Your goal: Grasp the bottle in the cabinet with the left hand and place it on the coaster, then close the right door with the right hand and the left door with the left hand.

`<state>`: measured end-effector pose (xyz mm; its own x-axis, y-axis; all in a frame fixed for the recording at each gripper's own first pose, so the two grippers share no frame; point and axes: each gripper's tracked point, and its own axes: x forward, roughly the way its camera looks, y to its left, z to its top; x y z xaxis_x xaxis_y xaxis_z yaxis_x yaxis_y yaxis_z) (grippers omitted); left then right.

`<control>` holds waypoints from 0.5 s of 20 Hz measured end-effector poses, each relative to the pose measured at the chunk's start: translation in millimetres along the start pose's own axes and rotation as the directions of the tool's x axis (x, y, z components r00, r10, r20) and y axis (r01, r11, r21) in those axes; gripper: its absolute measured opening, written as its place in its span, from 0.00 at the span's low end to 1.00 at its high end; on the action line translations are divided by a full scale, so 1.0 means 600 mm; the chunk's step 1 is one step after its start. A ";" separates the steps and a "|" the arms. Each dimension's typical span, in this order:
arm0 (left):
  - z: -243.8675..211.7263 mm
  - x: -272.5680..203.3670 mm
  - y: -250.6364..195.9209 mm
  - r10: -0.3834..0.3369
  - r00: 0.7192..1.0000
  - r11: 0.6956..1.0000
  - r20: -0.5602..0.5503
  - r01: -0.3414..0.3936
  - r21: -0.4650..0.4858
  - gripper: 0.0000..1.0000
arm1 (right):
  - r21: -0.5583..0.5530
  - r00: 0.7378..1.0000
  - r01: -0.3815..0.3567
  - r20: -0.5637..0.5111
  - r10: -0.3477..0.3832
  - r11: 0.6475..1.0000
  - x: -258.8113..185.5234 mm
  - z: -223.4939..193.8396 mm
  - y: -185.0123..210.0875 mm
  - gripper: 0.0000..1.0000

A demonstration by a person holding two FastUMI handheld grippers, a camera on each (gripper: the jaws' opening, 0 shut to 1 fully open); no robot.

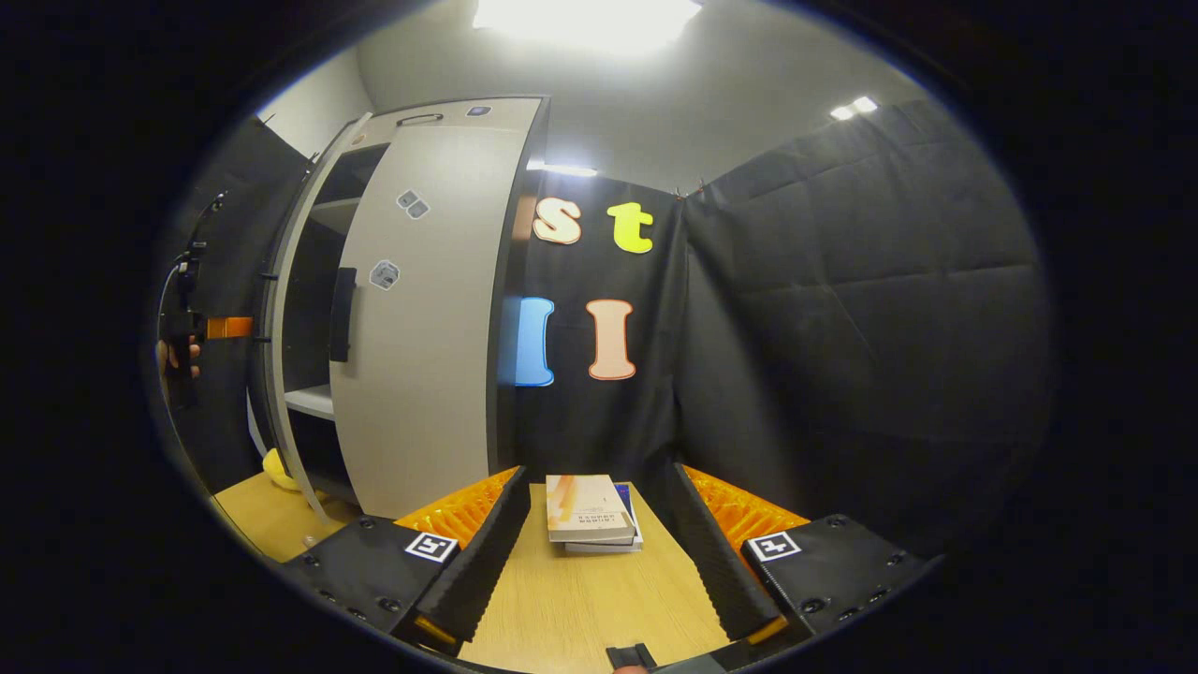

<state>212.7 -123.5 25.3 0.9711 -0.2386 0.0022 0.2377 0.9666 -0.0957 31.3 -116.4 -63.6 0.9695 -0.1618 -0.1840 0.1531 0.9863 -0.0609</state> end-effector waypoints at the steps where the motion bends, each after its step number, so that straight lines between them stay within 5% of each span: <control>1: 0.000 -0.001 0.000 -0.001 1.000 1.000 0.003 0.001 0.004 0.74 | 0.001 1.000 -0.002 -0.002 0.002 1.000 0.000 -0.002 0.002 0.96; 10: 0.005 -0.117 0.025 0.061 0.998 0.998 0.020 -0.061 0.002 0.74 | 0.028 0.987 -0.152 0.051 0.150 0.988 0.008 0.039 0.068 0.96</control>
<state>148.2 -91.9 26.9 0.9840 -0.1775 0.0165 0.1783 0.9796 -0.0932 46.5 -76.1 -43.9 0.9900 -0.0097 -0.1407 0.0092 0.9999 -0.0047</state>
